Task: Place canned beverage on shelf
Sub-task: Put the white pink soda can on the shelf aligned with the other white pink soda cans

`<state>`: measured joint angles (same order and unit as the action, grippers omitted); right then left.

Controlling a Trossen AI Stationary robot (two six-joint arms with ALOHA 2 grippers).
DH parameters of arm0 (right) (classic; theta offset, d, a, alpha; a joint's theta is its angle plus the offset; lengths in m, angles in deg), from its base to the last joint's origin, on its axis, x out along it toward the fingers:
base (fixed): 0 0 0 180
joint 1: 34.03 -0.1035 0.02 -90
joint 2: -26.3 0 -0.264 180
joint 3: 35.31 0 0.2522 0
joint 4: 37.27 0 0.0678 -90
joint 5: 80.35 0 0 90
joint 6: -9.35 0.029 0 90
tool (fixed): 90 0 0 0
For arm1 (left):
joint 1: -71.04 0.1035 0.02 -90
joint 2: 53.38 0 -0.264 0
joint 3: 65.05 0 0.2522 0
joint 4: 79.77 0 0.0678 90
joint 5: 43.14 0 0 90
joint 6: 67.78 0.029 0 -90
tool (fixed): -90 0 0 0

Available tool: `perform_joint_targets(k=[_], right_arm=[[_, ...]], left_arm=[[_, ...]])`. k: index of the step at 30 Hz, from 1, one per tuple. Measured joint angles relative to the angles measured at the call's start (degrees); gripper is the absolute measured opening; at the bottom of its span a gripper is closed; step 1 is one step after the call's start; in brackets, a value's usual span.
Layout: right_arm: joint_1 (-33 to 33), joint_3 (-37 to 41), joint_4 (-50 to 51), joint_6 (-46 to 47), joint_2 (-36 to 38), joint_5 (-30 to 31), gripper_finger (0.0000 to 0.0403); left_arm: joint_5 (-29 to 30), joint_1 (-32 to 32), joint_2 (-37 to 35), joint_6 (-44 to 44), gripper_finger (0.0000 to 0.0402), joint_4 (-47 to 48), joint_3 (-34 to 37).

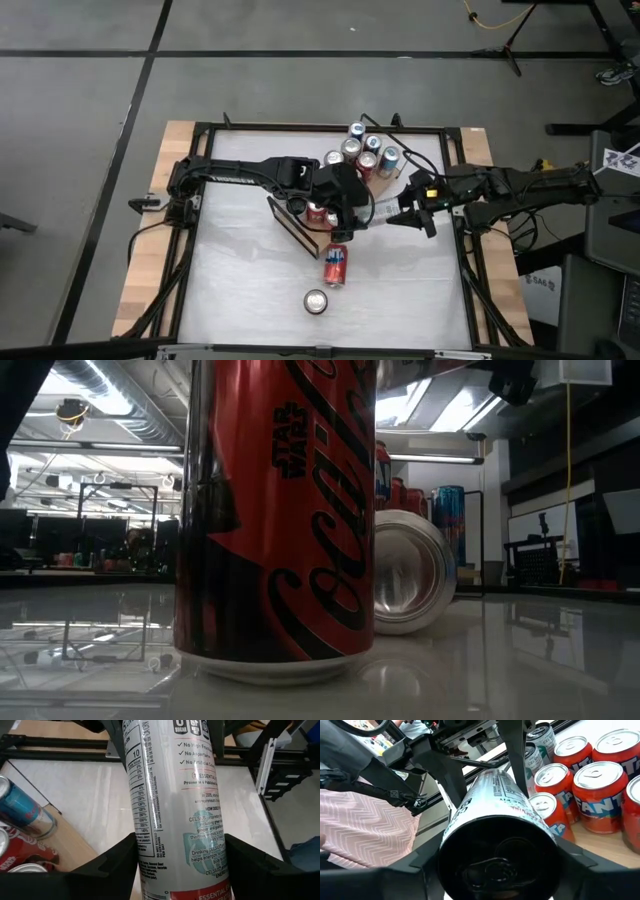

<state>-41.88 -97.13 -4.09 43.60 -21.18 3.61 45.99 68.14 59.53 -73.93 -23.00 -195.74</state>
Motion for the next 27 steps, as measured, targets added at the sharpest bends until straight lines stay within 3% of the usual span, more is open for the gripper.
perform_joint_targets(k=[9, 16, 27], right_arm=[[0.0, 0.0, -0.3, 0.7, -0.1, 0.3, 0.0240], [0.0, 0.1, 1.1, 0.2, -0.1, 0.8, 0.0240], [0.0, 0.1, 1.8, 0.3, 0.0, 1.3, 0.0241]], left_arm=[[-3.3, 0.2, -0.1, -0.6, 0.0259, 3.4, -0.2], [-0.9, 0.1, -0.3, -1.8, 0.0299, 4.1, -0.1], [-1.6, 0.1, -0.3, -1.0, 0.0304, 6.1, -0.2]])
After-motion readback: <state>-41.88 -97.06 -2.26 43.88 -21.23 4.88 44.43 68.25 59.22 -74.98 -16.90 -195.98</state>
